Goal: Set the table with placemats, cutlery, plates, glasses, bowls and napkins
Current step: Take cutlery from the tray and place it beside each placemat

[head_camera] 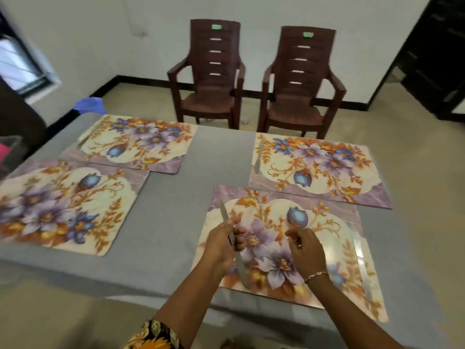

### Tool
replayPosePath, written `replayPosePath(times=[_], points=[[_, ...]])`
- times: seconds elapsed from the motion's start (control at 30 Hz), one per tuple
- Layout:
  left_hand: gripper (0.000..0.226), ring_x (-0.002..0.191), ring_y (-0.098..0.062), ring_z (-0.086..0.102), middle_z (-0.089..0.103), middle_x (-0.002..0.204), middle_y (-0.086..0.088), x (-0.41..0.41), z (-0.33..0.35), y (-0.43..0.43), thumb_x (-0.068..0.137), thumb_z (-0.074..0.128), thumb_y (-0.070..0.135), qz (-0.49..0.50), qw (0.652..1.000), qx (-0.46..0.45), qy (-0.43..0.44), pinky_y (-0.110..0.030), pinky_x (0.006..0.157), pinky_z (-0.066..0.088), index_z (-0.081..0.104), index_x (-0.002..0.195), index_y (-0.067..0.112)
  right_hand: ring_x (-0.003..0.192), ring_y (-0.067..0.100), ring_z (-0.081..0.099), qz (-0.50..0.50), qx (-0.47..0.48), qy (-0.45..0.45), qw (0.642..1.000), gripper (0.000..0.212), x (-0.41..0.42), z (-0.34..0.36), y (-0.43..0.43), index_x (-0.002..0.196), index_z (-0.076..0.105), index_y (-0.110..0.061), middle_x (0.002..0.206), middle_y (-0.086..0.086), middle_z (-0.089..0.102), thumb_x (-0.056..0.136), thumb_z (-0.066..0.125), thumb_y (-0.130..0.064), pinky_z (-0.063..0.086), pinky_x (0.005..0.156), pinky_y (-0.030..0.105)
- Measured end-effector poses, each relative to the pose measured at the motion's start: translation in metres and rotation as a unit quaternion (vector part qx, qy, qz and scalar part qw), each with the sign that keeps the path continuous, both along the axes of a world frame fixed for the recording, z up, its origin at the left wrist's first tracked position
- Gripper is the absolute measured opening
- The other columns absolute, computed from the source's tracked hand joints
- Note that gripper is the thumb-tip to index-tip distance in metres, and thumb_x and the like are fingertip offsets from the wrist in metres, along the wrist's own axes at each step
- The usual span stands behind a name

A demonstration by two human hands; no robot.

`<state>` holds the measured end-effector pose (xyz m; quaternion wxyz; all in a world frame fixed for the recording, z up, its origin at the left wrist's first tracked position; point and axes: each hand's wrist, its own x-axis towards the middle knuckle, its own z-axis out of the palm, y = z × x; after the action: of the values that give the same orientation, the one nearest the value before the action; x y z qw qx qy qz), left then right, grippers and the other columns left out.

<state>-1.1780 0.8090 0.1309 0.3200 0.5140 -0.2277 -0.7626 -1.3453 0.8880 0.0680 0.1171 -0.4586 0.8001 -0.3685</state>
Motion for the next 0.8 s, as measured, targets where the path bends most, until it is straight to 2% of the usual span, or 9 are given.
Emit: replayPosePath(times=[0.07, 0.17, 0.23, 0.33, 0.47, 0.53, 0.67, 0.73, 0.8], points=[[0.02, 0.045, -0.014, 0.056, 0.062, 0.071, -0.014, 0.024, 0.003, 0.001, 0.099, 0.034, 0.007, 0.039, 0.999, 0.001, 0.015, -0.019, 0.042, 0.044, 0.052, 0.109, 0.006, 0.074, 0.028, 0.059, 0.078, -0.035, 0.007, 0.996, 0.018, 0.028, 0.006, -0.013, 0.082, 0.066, -0.001, 0.079, 0.015, 0.064, 0.077, 0.051, -0.009, 0.041, 0.065, 0.028], [0.02, 0.075, -0.027, 0.066, 0.066, 0.091, -0.02, 0.066, 0.004, 0.006, 0.099, 0.033, 0.005, 0.079, 0.996, 0.016, 0.03, -0.03, 0.061, 0.057, 0.051, 0.108, 0.006, 0.071, 0.019, 0.059, 0.204, -0.06, 0.016, 0.977, 0.018, 0.073, 0.011, -0.03, 0.079, 0.067, -0.005, 0.077, 0.01, 0.064, 0.073, 0.05, -0.008, 0.043, 0.063, 0.022], [0.022, 0.083, -0.03, 0.066, 0.067, 0.094, -0.021, 0.095, 0.003, 0.009, 0.098, 0.033, 0.003, 0.092, 0.995, 0.021, 0.033, -0.038, 0.074, 0.054, 0.052, 0.11, 0.001, 0.074, 0.012, 0.057, 0.274, -0.062, 0.02, 0.96, 0.018, 0.105, 0.017, -0.038, 0.083, 0.067, -0.008, 0.08, 0.006, 0.064, 0.073, 0.052, -0.004, 0.042, 0.065, 0.016], [0.026, 0.09, -0.029, 0.067, 0.071, 0.093, -0.017, 0.137, 0.0, 0.007, 0.098, 0.035, 0.005, 0.099, 0.994, 0.032, 0.015, -0.043, 0.082, 0.052, 0.058, 0.109, -0.001, 0.082, 0.009, 0.048, 0.38, -0.093, 0.073, 0.917, 0.017, 0.153, 0.026, -0.053, 0.09, 0.065, -0.013, 0.085, 0.004, 0.063, 0.077, 0.054, -0.015, 0.038, 0.074, 0.013], [0.029, 0.082, -0.024, 0.063, 0.068, 0.087, -0.014, 0.196, -0.001, -0.01, 0.098, 0.037, 0.008, 0.109, 0.993, 0.034, -0.002, -0.033, 0.06, 0.052, 0.063, 0.108, 0.0, 0.09, 0.005, 0.048, 0.504, -0.108, 0.078, 0.854, 0.02, 0.222, 0.032, -0.083, 0.1, 0.057, -0.03, 0.097, -0.005, 0.056, 0.081, 0.053, -0.025, 0.039, 0.075, 0.009], [0.026, 0.069, -0.018, 0.062, 0.069, 0.073, -0.008, 0.231, 0.001, -0.021, 0.097, 0.038, 0.008, 0.109, 0.993, 0.037, -0.004, -0.027, 0.051, 0.049, 0.064, 0.099, 0.003, 0.089, 0.004, 0.049, 0.51, -0.117, 0.065, 0.85, 0.015, 0.262, 0.03, -0.098, 0.094, 0.058, -0.033, 0.098, -0.012, 0.052, 0.082, 0.053, -0.027, 0.043, 0.07, 0.012], [0.024, 0.044, -0.009, 0.055, 0.061, 0.053, -0.002, 0.307, 0.001, -0.045, 0.095, 0.041, 0.011, 0.101, 0.995, 0.027, -0.009, -0.024, 0.049, 0.044, 0.062, 0.084, 0.005, 0.087, 0.001, 0.052, 0.512, -0.14, 0.003, 0.848, 0.015, 0.34, 0.026, -0.128, 0.092, 0.063, -0.03, 0.096, -0.014, 0.053, 0.082, 0.057, -0.022, 0.051, 0.069, 0.021], [0.023, 0.049, -0.009, 0.058, 0.061, 0.056, -0.002, 0.339, 0.0, -0.054, 0.096, 0.042, 0.013, 0.109, 0.994, 0.022, -0.016, -0.023, 0.049, 0.048, 0.062, 0.088, 0.005, 0.085, -0.002, 0.052, 0.514, -0.15, -0.029, 0.844, 0.016, 0.375, 0.032, -0.14, 0.093, 0.064, -0.029, 0.092, -0.013, 0.054, 0.082, 0.057, -0.021, 0.048, 0.07, 0.017], [0.027, 0.063, -0.015, 0.062, 0.063, 0.068, -0.005, 0.364, 0.0, -0.059, 0.099, 0.042, 0.024, 0.12, 0.993, 0.012, -0.012, -0.026, 0.055, 0.054, 0.062, 0.094, 0.007, 0.083, -0.007, 0.054, 0.49, -0.159, -0.071, 0.854, 0.014, 0.405, 0.039, -0.15, 0.09, 0.065, -0.03, 0.086, -0.015, 0.056, 0.083, 0.055, -0.024, 0.046, 0.068, 0.012]])
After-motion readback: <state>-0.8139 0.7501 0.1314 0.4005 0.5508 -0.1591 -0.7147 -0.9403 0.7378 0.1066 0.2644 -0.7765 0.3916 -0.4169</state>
